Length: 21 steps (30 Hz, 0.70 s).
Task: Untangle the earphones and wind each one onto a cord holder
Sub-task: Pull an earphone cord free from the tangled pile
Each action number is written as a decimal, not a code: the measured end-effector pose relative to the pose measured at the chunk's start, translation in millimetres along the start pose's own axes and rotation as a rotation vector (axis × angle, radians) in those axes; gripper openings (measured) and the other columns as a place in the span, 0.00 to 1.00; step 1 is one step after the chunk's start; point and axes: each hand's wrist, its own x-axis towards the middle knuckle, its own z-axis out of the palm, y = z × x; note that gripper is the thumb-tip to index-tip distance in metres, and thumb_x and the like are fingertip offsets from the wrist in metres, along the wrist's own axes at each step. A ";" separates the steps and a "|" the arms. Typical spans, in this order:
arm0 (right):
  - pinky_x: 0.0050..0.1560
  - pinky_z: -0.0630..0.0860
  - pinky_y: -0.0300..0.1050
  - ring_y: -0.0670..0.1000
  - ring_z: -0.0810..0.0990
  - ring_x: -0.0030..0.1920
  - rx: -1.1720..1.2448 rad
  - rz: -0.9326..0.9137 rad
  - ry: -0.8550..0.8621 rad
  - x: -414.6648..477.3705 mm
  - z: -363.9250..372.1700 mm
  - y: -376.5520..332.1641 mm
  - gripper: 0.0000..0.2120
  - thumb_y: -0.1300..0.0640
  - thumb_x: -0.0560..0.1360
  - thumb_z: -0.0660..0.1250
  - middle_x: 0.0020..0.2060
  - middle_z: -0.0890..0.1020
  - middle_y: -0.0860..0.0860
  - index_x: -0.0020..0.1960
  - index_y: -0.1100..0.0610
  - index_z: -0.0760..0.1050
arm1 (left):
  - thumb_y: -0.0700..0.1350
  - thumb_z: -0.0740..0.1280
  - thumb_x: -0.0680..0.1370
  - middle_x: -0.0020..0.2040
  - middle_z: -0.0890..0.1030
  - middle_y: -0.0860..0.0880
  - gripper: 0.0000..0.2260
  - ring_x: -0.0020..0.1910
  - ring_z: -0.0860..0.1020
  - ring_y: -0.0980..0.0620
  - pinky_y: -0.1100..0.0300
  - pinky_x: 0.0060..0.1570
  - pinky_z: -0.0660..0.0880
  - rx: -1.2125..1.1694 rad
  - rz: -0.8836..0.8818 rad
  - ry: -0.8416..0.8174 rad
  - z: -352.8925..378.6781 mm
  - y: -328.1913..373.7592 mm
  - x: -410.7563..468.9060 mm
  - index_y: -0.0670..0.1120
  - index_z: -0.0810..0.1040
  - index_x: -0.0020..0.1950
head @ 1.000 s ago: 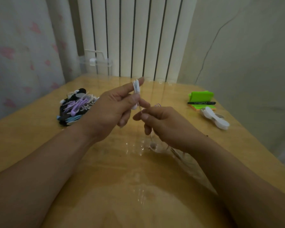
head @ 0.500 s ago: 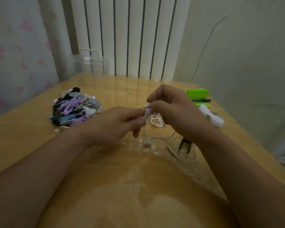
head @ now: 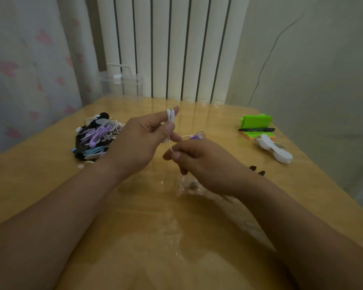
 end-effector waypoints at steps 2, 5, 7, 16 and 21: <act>0.37 0.76 0.35 0.40 0.81 0.41 -0.060 -0.002 0.103 -1.5 -9.8 -1.4 0.10 0.47 0.84 0.63 0.38 0.82 0.46 0.55 0.46 0.84 | 0.50 0.62 0.86 0.52 0.86 0.61 0.14 0.56 0.82 0.60 0.57 0.60 0.78 0.131 0.031 -0.113 1.9 -3.2 -1.4 0.58 0.78 0.71; 0.38 0.78 0.47 0.46 0.81 0.39 -0.023 0.028 0.260 -2.8 -28.7 8.1 0.05 0.49 0.82 0.68 0.41 0.83 0.48 0.50 0.47 0.82 | 0.56 0.59 0.86 0.47 0.85 0.60 0.14 0.53 0.81 0.60 0.54 0.55 0.76 0.222 0.011 -0.306 5.3 0.6 -4.1 0.57 0.83 0.62; 0.34 0.73 0.42 0.41 0.78 0.33 0.149 0.030 0.290 -2.2 -36.6 14.5 0.03 0.55 0.81 0.69 0.41 0.83 0.50 0.50 0.51 0.81 | 0.57 0.58 0.85 0.45 0.84 0.56 0.15 0.47 0.80 0.57 0.55 0.50 0.75 0.225 -0.010 -0.410 6.7 5.5 -5.3 0.55 0.83 0.60; 0.30 0.63 0.40 0.46 0.64 0.30 0.699 0.022 0.093 0.0 -24.8 17.6 0.08 0.57 0.84 0.64 0.33 0.75 0.48 0.56 0.60 0.80 | 0.48 0.63 0.83 0.41 0.82 0.44 0.13 0.25 0.63 0.52 0.58 0.26 0.56 -0.549 -0.109 -0.575 -3.6 15.0 -5.7 0.57 0.86 0.60; 0.42 0.73 0.42 0.41 0.80 0.41 0.143 0.013 0.127 2.6 -1.9 10.6 0.11 0.50 0.86 0.62 0.43 0.84 0.47 0.55 0.48 0.83 | 0.50 0.63 0.83 0.47 0.84 0.48 0.19 0.25 0.64 0.54 0.60 0.28 0.58 -0.583 -0.108 -0.148 -1.7 4.9 1.5 0.55 0.77 0.74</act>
